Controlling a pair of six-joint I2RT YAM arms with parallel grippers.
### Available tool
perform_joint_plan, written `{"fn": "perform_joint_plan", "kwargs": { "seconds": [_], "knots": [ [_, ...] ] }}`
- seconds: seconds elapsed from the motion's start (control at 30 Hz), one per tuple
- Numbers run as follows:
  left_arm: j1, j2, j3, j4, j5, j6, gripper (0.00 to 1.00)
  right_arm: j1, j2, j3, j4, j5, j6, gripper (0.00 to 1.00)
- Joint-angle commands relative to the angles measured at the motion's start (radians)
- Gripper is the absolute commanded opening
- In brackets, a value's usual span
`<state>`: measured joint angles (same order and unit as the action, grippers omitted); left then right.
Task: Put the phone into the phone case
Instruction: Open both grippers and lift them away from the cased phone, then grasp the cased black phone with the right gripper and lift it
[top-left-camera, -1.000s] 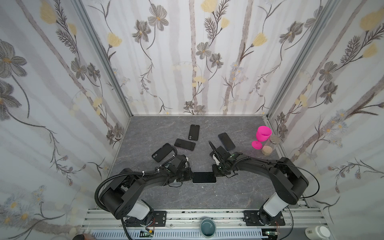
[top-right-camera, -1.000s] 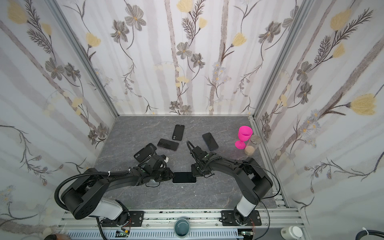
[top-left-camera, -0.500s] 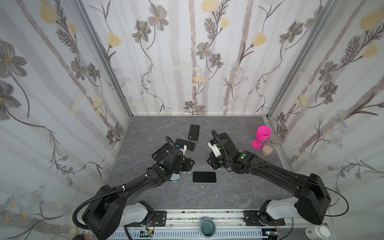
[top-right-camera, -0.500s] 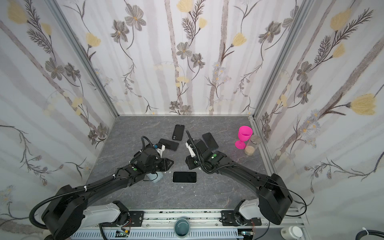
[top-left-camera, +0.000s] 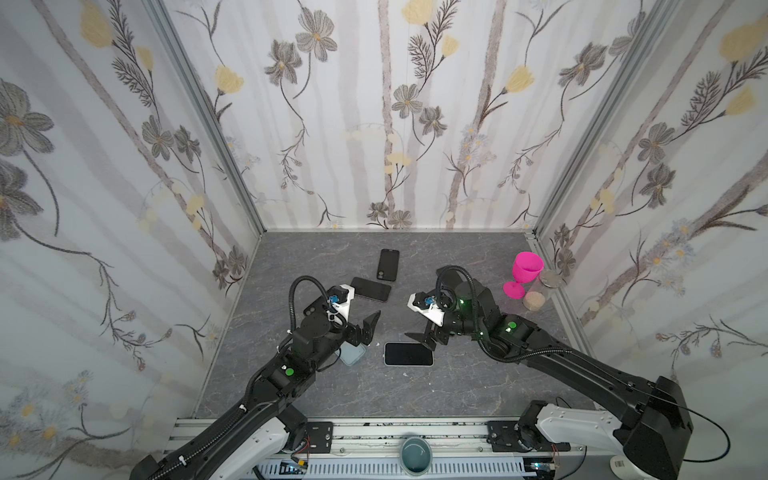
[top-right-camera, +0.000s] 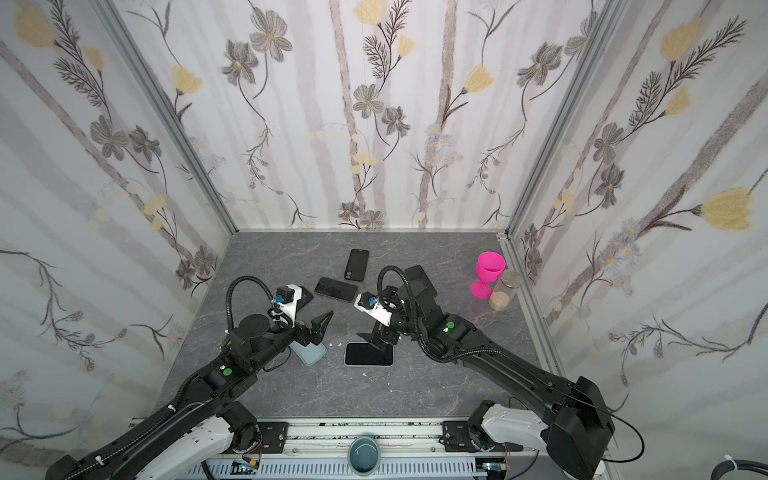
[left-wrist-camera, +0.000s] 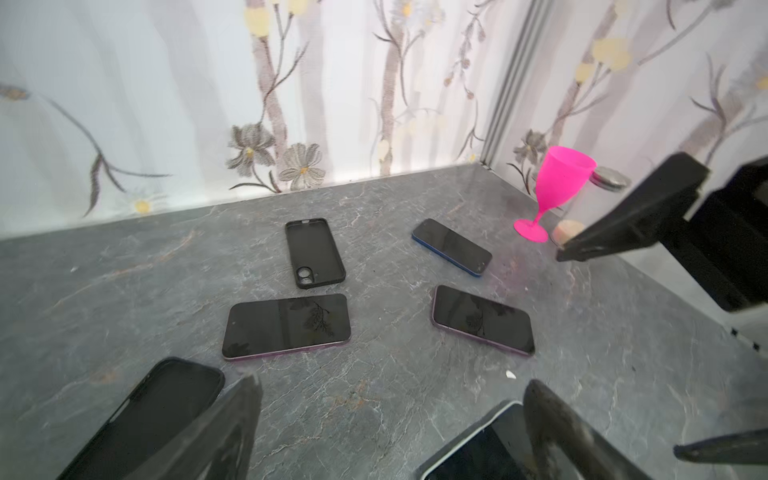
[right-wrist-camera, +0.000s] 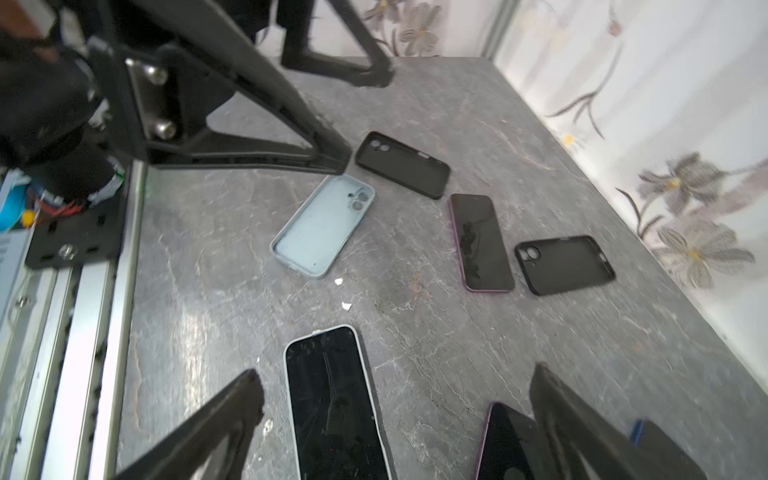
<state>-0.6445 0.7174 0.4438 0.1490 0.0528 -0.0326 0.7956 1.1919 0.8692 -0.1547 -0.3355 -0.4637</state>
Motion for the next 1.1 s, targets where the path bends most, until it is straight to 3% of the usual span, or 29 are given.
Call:
{"fn": "perform_joint_plan", "kwargs": {
  "seconds": [0.0, 0.2, 0.53, 0.8, 1.07],
  "knots": [
    [-0.001, -0.034, -0.028, -0.027, 0.161, 0.217, 1.0, 0.001, 0.04, 0.013, -0.061, -0.094, -0.205, 1.0],
    [-0.007, -0.107, -0.12, -0.067, 0.243, 0.383, 1.0, 0.004, 0.195, 0.076, -0.204, -0.04, -0.268, 1.0],
    [-0.026, -0.139, -0.201, -0.002, 0.188, 0.41, 1.0, 0.017, 0.578, 0.297, -0.448, 0.066, -0.179, 1.0],
    [-0.03, -0.109, -0.207, 0.019, 0.204, 0.405, 1.0, 0.058, 0.624, 0.275, -0.419, 0.072, -0.162, 1.0],
    [-0.03, -0.099, -0.213, 0.041, 0.192, 0.416, 1.0, 0.078, 0.635, 0.244, -0.394, 0.102, -0.148, 0.92]
  ]
}}
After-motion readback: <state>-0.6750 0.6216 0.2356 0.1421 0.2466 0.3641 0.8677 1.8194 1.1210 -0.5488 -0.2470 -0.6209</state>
